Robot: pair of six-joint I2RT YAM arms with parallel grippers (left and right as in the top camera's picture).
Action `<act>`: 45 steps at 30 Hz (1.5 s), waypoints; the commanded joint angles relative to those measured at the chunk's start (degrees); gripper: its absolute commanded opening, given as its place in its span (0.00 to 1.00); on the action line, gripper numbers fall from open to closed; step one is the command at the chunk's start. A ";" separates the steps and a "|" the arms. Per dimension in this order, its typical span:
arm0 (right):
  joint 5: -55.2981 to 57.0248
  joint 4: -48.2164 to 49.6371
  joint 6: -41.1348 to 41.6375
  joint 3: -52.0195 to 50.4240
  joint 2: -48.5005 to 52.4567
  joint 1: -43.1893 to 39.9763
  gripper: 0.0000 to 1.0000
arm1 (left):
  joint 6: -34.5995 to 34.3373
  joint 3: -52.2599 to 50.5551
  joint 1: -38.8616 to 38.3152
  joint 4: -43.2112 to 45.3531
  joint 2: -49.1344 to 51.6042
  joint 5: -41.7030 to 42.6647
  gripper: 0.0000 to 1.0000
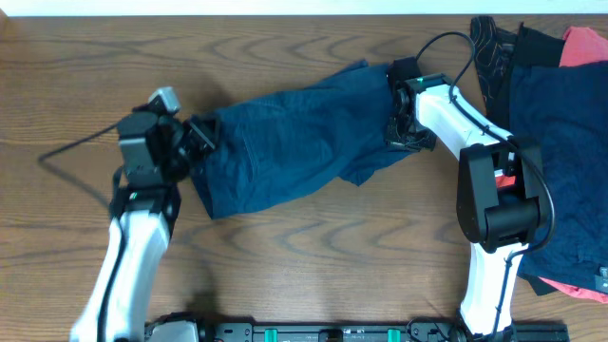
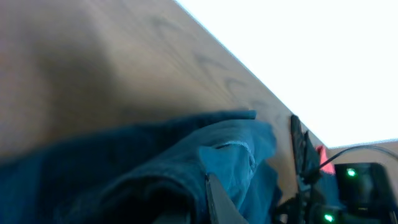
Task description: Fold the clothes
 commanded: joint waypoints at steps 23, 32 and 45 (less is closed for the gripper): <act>-2.25 -1.70 -0.35 -1.03 -0.79 -1.22 0.05 | -3.89 0.15 0.46 -23.30 3.28 -26.67 0.77; -2.75 0.79 -0.63 -1.01 -10.21 -1.81 0.30 | -0.31 2.16 0.37 -22.67 -5.86 -15.67 0.82; -23.91 20.28 -26.08 -1.01 -9.44 1.27 0.59 | 2.01 1.99 -0.59 -31.08 -4.31 -13.66 0.83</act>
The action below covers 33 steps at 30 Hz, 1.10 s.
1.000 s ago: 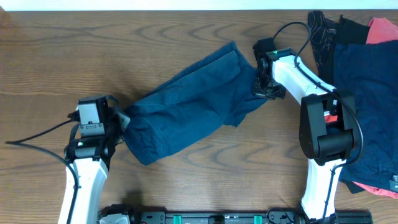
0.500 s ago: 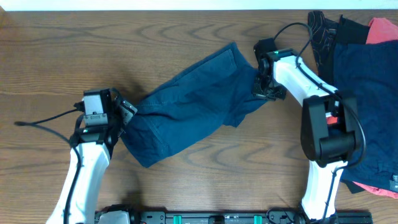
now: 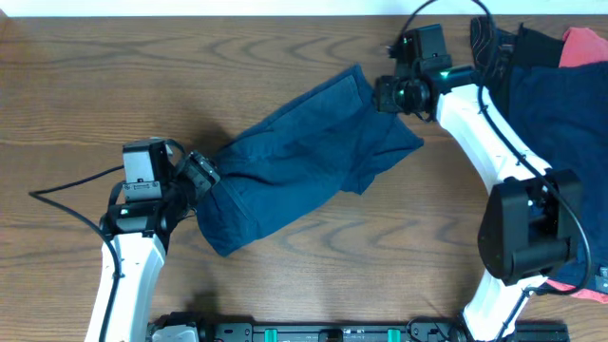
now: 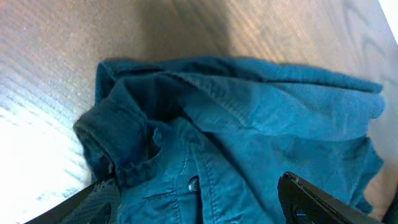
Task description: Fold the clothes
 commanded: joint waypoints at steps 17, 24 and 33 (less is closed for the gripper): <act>-8.48 14.69 -11.02 0.00 13.27 2.56 0.73 | 1.55 0.81 -0.09 -0.24 0.70 -1.05 0.85; -5.66 14.78 -11.02 -0.02 13.33 2.62 0.73 | 1.55 0.81 -0.09 -0.09 0.70 -1.05 0.84; -6.64 14.51 -10.99 -0.07 14.16 2.62 0.66 | 1.55 0.81 -0.09 -0.09 0.70 -1.05 0.84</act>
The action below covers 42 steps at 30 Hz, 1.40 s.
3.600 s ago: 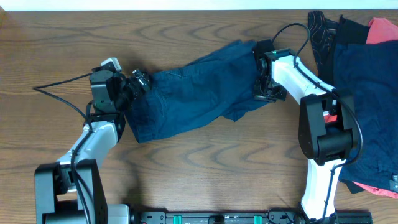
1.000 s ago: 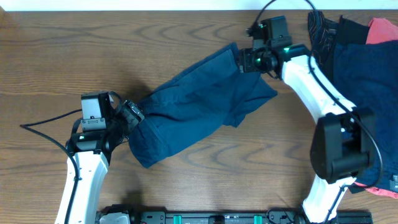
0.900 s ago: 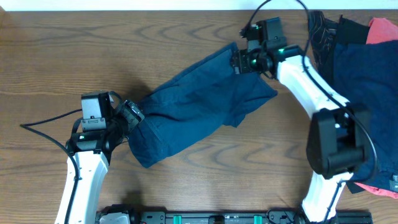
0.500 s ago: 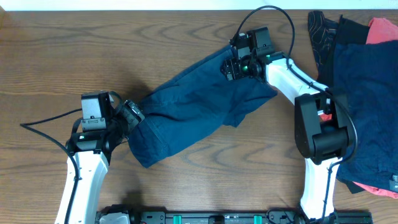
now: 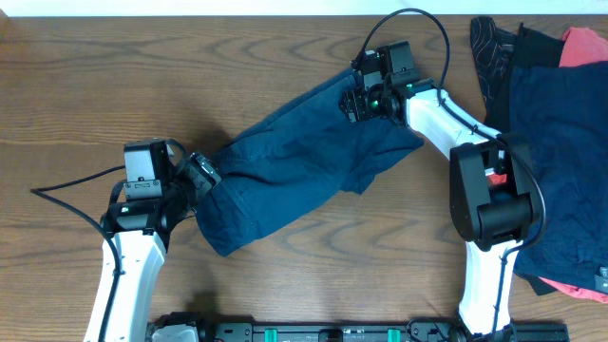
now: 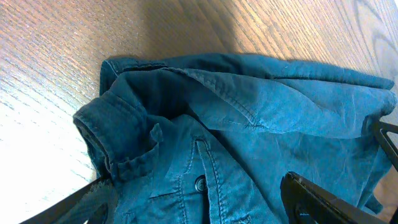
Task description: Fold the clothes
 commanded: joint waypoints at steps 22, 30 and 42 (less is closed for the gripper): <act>1.14 0.24 0.28 2.03 -1.73 -0.92 0.01 | 0.57 0.81 -0.09 0.09 0.17 -2.43 0.85; 15.78 -0.98 4.09 5.11 -9.40 -3.96 0.02 | 0.57 0.81 -0.09 5.95 0.44 -2.69 0.85; 34.27 -28.15 17.73 2.58 -8.22 -5.27 0.46 | 0.57 0.81 -0.09 7.32 3.98 -2.14 0.85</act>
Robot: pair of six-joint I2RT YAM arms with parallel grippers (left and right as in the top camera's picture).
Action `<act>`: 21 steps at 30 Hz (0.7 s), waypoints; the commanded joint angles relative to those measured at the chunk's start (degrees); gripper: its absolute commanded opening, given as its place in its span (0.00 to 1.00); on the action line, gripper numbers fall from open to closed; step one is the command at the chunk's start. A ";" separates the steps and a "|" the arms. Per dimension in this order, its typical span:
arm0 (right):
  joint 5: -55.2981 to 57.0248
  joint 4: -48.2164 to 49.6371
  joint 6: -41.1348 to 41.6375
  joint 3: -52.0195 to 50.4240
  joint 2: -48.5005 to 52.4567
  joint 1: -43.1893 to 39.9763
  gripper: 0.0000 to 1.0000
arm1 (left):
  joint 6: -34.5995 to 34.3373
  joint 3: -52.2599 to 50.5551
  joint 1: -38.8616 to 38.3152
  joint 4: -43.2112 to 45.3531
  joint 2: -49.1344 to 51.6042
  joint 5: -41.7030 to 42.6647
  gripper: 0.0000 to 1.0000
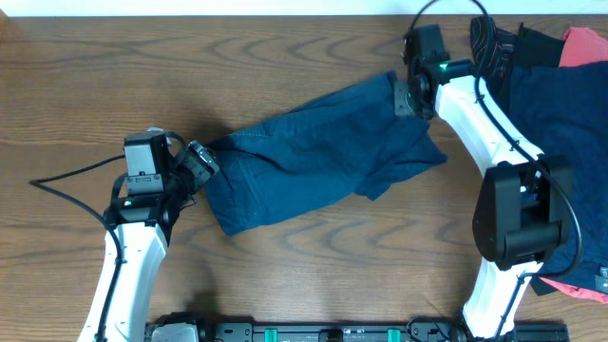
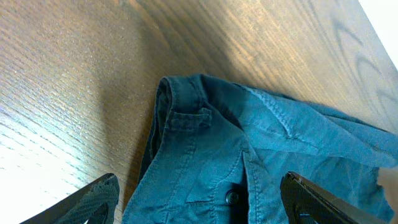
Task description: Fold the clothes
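A dark blue denim garment (image 1: pixel 323 157) lies crumpled across the middle of the wooden table. Its waistband end with a button (image 2: pixel 232 198) points left, and the other end spreads to the right. My left gripper (image 1: pixel 198 163) stands open at the waistband end. In the left wrist view the gripper (image 2: pixel 199 180) has its fingers wide apart, with the waistband (image 2: pixel 186 118) lying between and ahead of them. My right gripper (image 1: pixel 407 98) sits at the garment's far right top corner and appears shut on the cloth there.
A pile of other clothes (image 1: pixel 556 123), dark blue, red and black patterned, lies at the right edge of the table. The left arm's black cable (image 1: pixel 66 166) trails to the left. The right arm (image 1: pixel 494 123) reaches over the table's right side.
My right gripper moved right from over the garment's upper part to its top right corner. The garment shifted right with it and stretched flatter. The waistband now lies ahead of my open left gripper.
At first both grippers were at the garment's two ends, the left one shut on cloth. Then the left gripper was open at the waistband and the right one was off the far corner. The right gripper then sat on the upper cloth, and now the garment lies further right.
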 commanded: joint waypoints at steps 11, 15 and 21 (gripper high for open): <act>-2.27 4.83 7.15 -8.76 0.61 -4.22 0.49 | 0.55 0.70 -4.15 -0.11 4.28 1.62 0.85; -7.08 8.70 7.15 -11.32 0.63 -4.20 0.46 | 0.55 0.70 -6.12 -0.11 7.43 1.42 0.84; -9.03 11.37 7.13 -12.37 0.63 -4.09 0.40 | 0.55 0.70 -6.29 0.59 11.65 1.42 0.85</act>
